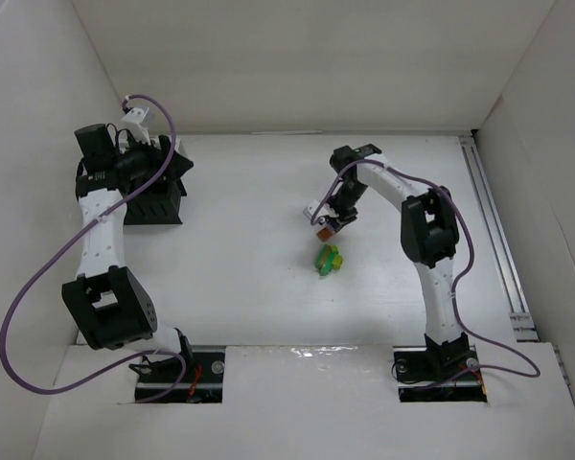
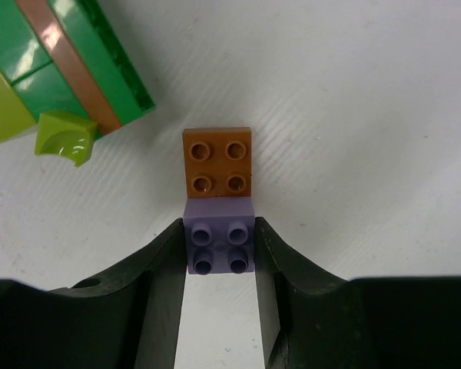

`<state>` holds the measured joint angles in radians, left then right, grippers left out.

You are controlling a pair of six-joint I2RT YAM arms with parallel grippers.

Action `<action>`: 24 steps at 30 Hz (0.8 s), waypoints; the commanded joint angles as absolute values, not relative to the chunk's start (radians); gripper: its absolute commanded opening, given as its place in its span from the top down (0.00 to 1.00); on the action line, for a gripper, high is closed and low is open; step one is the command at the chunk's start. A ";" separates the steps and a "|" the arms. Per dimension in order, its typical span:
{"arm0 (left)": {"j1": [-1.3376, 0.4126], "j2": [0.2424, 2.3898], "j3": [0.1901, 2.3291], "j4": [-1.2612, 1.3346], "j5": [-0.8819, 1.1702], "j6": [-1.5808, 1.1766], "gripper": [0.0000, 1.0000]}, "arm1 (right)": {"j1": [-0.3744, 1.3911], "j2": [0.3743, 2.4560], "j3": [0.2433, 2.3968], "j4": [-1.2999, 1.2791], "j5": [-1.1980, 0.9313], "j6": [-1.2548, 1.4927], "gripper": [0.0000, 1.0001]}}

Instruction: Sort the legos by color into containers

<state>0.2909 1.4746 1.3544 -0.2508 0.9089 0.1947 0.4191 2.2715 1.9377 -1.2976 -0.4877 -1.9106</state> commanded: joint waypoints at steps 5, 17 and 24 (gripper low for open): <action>0.295 1.474 1.332 -0.147 1.095 0.117 0.35 | 0.414 2.084 2.017 -0.938 -0.770 -1.396 1.00; 0.143 1.512 1.394 -0.174 1.054 0.055 0.36 | 0.526 2.006 1.921 -0.175 -0.539 -0.658 1.00; 0.060 1.578 1.448 -0.198 1.031 0.034 0.40 | 0.549 2.006 1.930 -0.124 -0.493 -0.542 1.00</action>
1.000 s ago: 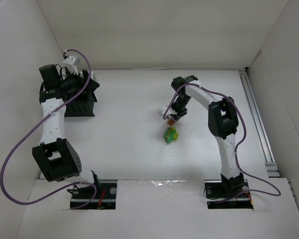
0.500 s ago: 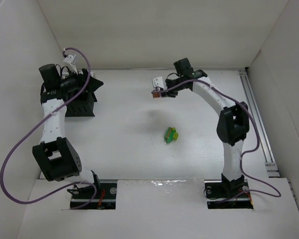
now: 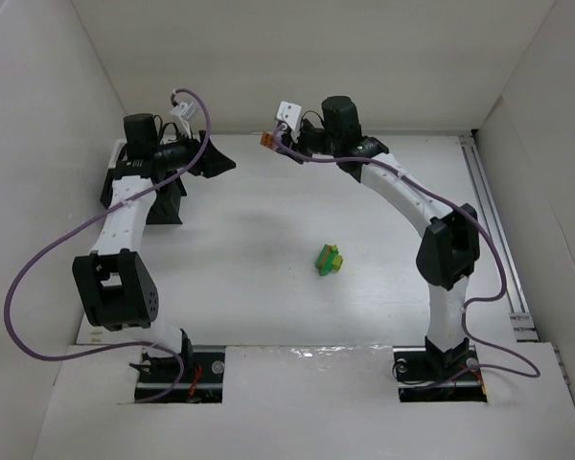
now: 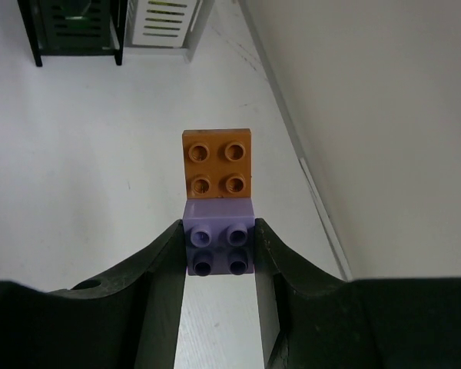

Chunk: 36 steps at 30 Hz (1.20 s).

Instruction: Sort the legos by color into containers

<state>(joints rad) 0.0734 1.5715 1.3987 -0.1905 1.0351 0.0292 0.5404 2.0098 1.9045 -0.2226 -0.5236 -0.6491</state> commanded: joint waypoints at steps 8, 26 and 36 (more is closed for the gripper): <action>0.038 1.646 1.499 -0.108 1.022 -0.050 0.42 | 0.578 1.987 1.884 -0.115 -0.453 -0.626 1.00; 0.006 1.743 1.562 0.014 1.002 -0.204 0.44 | 0.650 2.019 1.927 -0.179 -0.331 -0.738 1.00; -0.003 1.772 1.571 0.077 1.037 -0.264 0.44 | 0.678 2.019 1.936 -0.190 -0.305 -0.782 1.00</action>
